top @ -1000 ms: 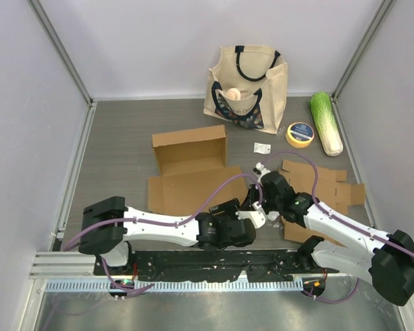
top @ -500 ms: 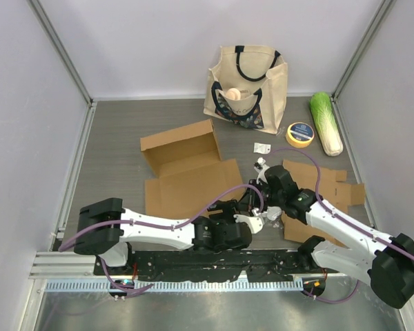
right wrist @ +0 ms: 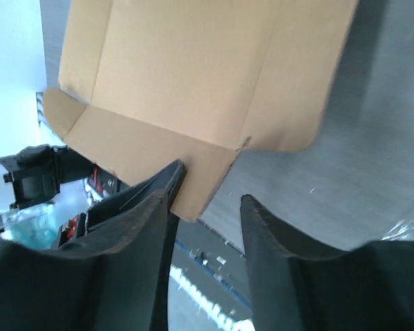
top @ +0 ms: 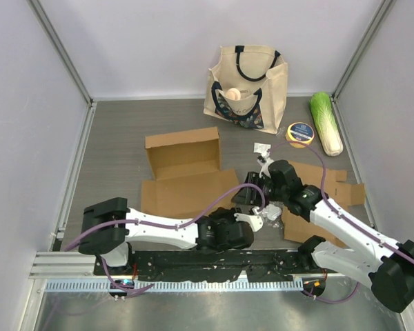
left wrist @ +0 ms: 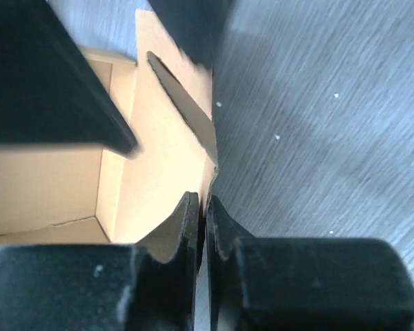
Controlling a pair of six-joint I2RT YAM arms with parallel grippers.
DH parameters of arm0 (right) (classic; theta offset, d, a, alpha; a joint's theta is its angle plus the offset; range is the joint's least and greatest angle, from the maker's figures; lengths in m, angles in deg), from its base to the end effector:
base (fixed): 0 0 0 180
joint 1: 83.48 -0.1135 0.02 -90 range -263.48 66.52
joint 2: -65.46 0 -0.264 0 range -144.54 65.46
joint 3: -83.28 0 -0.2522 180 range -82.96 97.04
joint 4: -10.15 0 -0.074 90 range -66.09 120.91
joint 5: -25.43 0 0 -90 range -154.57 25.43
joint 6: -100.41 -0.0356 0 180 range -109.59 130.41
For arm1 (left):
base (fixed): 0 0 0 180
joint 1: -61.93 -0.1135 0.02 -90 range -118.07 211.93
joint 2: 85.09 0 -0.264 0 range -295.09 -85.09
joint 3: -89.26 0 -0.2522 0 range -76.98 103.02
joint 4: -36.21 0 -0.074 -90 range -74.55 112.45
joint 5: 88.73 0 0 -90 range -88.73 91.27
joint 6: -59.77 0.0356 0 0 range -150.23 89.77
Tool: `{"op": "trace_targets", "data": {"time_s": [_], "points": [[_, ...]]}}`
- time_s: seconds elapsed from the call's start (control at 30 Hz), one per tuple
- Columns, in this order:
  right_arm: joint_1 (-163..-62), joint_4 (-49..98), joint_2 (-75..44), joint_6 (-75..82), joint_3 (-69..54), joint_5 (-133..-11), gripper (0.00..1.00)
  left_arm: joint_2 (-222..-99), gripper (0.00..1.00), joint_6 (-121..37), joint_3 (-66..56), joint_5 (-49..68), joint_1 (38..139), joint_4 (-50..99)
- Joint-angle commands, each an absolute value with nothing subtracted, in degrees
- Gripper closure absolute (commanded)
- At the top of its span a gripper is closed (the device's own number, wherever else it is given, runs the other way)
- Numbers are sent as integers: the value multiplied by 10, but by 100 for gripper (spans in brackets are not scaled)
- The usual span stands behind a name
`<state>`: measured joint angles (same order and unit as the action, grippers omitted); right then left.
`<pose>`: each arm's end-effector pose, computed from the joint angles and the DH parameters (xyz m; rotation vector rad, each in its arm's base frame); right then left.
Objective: Fold the paper box
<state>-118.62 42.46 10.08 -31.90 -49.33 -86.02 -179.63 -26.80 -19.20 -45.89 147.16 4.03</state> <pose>0.1573 0.1266 0.2264 -0.0618 2.4791 1.0808 0.0534 -0.3258 0.1975 1.2951 1.7479 0.2686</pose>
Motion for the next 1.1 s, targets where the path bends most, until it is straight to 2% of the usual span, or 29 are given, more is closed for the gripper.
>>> {"op": "trace_targets", "data": {"time_s": [0.0, 0.03, 0.07, 0.13, 0.27, 0.37, 0.4, 0.53, 0.57, 0.67, 0.73, 0.87, 0.93, 0.97, 1.0, 1.07], "points": [[-1148, 425, 139, -291, -425, -777, 40, -1750, 94, -356, -152, -461, 1454, -31], [-1122, 424, 142, -285, -410, -768, 35, -1740, 100, -390, -147, -457, 1445, -58], [-1107, 419, 148, -269, -403, -757, 25, -1716, 100, -405, -141, -451, 1438, -68], [-1052, 418, 167, -257, -385, -755, 20, -1688, 100, -443, -134, -414, 1417, -94], [-1016, 432, 177, -218, -347, -728, 17, -1608, 100, -524, -96, -378, 1361, -139], [-1017, 439, 167, -187, -346, -726, 17, -1571, 100, -627, -50, -312, 1275, -186], [-1018, 438, 161, -179, -357, -747, 20, -1559, 100, -656, -42, -288, 1225, -198], [-1082, 425, 118, -133, -388, -758, 25, -1502, 100, -786, -39, -207, 1099, -168], [-1152, 419, 119, -125, -394, -735, 25, -1493, 100, -839, -41, -189, 1070, -143], [-1264, 382, 125, -110, -419, -684, 23, -1483, 100, -922, -35, -154, 981, -129], [-1291, 356, 125, -114, -432, -679, 22, -1478, 100, -975, -52, -114, 911, -94], [-1311, 363, 116, -113, -438, -646, 22, -1470, 100, -1091, -123, -4, 812, 77], [-1311, 399, 107, -147, -431, -566, 23, -1469, 100, -1152, -148, -8, 781, 98], [-1309, 428, 100, -174, -424, -433, 22, -1467, 100, -1170, -156, -13, 775, 114], [-1308, 463, 80, -213, -399, -375, 22, -1465, 100, -1191, -168, -28, 766, 122], [-1287, 558, 66, -284, -379, -308, 21, -1453, 100, -1253, -213, -48, 761, 170]]}}
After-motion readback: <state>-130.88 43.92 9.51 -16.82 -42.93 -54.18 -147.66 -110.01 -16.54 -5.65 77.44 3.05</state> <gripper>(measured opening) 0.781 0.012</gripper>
